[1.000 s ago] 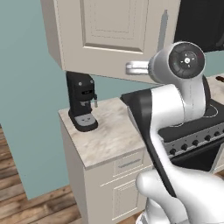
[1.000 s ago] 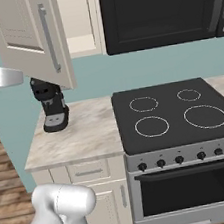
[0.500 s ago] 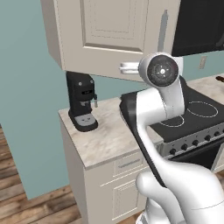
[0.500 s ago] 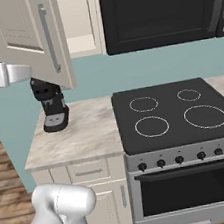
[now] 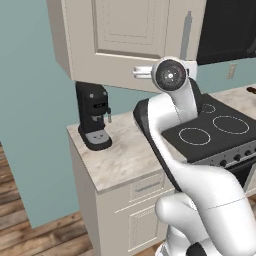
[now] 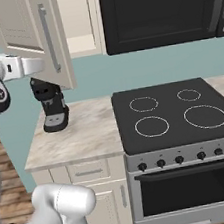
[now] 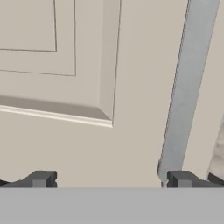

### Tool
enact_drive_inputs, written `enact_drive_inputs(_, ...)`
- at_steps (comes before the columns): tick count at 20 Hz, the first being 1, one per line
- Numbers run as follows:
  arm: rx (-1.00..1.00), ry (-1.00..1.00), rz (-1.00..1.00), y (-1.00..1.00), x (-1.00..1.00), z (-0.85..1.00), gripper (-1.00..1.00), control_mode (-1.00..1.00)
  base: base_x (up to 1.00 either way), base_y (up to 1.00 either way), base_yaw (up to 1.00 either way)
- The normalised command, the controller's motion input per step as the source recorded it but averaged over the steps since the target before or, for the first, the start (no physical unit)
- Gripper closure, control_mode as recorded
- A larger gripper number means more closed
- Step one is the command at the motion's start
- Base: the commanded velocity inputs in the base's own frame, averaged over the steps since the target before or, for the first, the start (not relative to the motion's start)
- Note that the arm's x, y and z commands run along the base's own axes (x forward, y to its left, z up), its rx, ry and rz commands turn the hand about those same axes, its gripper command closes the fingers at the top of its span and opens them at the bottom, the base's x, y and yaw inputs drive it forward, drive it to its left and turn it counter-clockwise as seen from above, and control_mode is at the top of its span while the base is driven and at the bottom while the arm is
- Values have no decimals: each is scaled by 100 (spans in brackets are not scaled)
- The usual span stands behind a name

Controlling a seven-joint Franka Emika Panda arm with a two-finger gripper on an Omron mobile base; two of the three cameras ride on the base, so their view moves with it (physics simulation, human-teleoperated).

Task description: Close all open cabinet doors.

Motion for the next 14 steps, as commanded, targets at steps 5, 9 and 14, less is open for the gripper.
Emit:
enact_drive_inputs(5, 0, 0, 0, 0, 63, 0, -100, -100, 0, 0, 0)
enact_drive_inputs(9, 0, 2, 0, 0, 66, 0, -100, -100, 0, 0, 0)
enact_drive_inputs(14, 0, 3, 0, 0, 68, 0, -100, -100, 0, 0, 0)
